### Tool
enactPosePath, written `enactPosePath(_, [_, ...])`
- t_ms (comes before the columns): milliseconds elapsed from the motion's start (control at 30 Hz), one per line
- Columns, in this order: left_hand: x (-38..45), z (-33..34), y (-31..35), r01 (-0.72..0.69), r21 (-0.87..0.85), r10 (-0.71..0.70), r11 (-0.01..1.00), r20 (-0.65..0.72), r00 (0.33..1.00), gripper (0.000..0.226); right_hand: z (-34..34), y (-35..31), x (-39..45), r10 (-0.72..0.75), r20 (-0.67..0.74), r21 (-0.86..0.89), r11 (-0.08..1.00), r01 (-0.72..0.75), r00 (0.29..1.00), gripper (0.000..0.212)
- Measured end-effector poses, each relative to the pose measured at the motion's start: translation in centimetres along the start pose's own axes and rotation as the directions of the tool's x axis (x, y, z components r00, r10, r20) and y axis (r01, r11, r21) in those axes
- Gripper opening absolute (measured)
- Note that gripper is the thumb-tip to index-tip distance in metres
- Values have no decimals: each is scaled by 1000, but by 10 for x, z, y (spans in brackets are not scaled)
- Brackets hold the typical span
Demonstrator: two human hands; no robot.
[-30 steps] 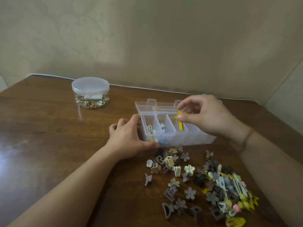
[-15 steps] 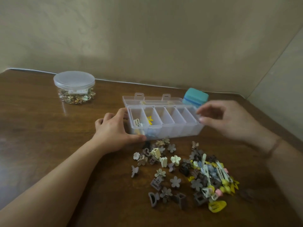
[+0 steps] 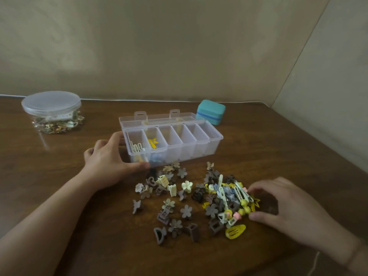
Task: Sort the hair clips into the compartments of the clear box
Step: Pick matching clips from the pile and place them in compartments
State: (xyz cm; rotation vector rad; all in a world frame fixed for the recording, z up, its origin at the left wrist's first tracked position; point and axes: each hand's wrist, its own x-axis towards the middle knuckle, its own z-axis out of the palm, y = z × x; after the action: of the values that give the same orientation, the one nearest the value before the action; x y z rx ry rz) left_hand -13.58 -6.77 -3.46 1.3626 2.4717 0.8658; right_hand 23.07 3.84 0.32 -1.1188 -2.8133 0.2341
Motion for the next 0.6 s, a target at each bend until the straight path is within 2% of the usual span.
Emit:
enactPosePath(100, [-1,1,-1,-10,-8,10,1000,-12,1000,107,2,1,-1,23,5,57,998,-24,1000,35])
enactPosePath(200, [0,1,-1,-12,-10,12,1000,-13,1000,106,0,5,-1,1,5,55,998,-1,1000,19])
enactPosePath(300, [0,1,-2,-14,-10,14,1000,-15,1000,107,-5,10,1,12,-8,59,998,-12,1000,15])
enactPosePath(467, [1,2,-3,-22,1,22,1000,-41,999,100,-14,14,10,-8,-87,73,997,14,996,46])
enactPosePath(600, [1,2,-3,-30,4,30,1000,-42,999,97,-34,5,27,14,-229,140,990,19,973,38])
